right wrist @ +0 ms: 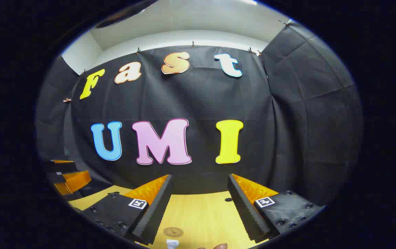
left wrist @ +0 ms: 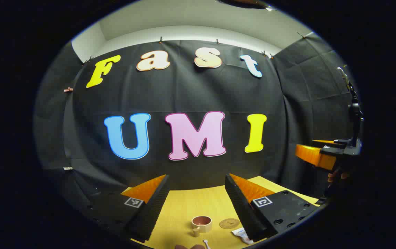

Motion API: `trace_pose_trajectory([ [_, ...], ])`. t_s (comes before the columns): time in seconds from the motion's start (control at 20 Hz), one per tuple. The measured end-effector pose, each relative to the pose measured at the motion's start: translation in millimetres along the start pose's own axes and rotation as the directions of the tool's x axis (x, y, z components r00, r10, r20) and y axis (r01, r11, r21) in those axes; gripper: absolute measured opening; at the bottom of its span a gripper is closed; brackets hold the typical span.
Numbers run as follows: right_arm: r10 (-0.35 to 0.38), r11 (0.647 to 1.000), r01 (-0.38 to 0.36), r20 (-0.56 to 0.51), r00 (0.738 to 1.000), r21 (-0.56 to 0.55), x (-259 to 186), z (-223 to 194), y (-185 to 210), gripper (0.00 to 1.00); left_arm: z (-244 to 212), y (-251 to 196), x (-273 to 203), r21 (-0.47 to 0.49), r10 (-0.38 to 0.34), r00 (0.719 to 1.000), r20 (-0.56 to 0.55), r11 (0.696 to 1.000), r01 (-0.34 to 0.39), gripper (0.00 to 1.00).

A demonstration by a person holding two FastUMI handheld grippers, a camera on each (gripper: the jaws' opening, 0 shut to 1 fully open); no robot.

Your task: Put the toothbrush and toothpaste on the desktop into the cup, then pick up the cup and place it on the coaster on the desktop.

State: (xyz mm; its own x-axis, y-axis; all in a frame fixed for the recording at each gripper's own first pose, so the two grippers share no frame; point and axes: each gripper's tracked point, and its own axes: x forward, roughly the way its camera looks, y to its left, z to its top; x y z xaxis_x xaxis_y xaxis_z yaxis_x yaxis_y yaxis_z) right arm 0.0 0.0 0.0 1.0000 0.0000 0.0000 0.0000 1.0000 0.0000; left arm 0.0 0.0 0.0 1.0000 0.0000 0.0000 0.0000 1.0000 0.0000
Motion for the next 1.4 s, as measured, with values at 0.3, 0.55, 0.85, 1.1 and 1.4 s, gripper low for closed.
trace_pose_trajectory([
  [0.3, -0.004, 0.998, 0.004, -0.001, 1.0, -0.065, -14, 8, 33, 0.93, -5, 42, -5, -0.044, 0.014, 1.0, -0.011, 0.999, -0.015, 0.98],
  [0.55, -0.012, 0.998, 0.011, -0.015, 1.0, -0.062, -10, 5, 29, 1.0, -6, 42, -5, -0.039, 0.012, 1.0, -0.016, 0.999, -0.013, 0.98],
  [0.85, 0.009, 0.997, -0.012, -0.041, 0.999, -0.075, -9, -1, 33, 0.96, -11, 43, -7, -0.043, 0.024, 0.999, -0.026, 0.999, -0.025, 0.98],
  [1.1, 0.058, 0.994, -0.075, -0.188, 0.98, -0.084, -19, -43, 54, 0.92, -18, 55, -13, -0.035, 0.042, 0.998, -0.04, 0.998, -0.043, 0.98],
  [1.4, 0.142, 0.978, -0.198, -0.509, 0.849, -0.059, -50, -157, 88, 0.96, -35, 75, -30, -0.022, 0.062, 0.995, -0.072, 0.998, -0.064, 0.98],
])
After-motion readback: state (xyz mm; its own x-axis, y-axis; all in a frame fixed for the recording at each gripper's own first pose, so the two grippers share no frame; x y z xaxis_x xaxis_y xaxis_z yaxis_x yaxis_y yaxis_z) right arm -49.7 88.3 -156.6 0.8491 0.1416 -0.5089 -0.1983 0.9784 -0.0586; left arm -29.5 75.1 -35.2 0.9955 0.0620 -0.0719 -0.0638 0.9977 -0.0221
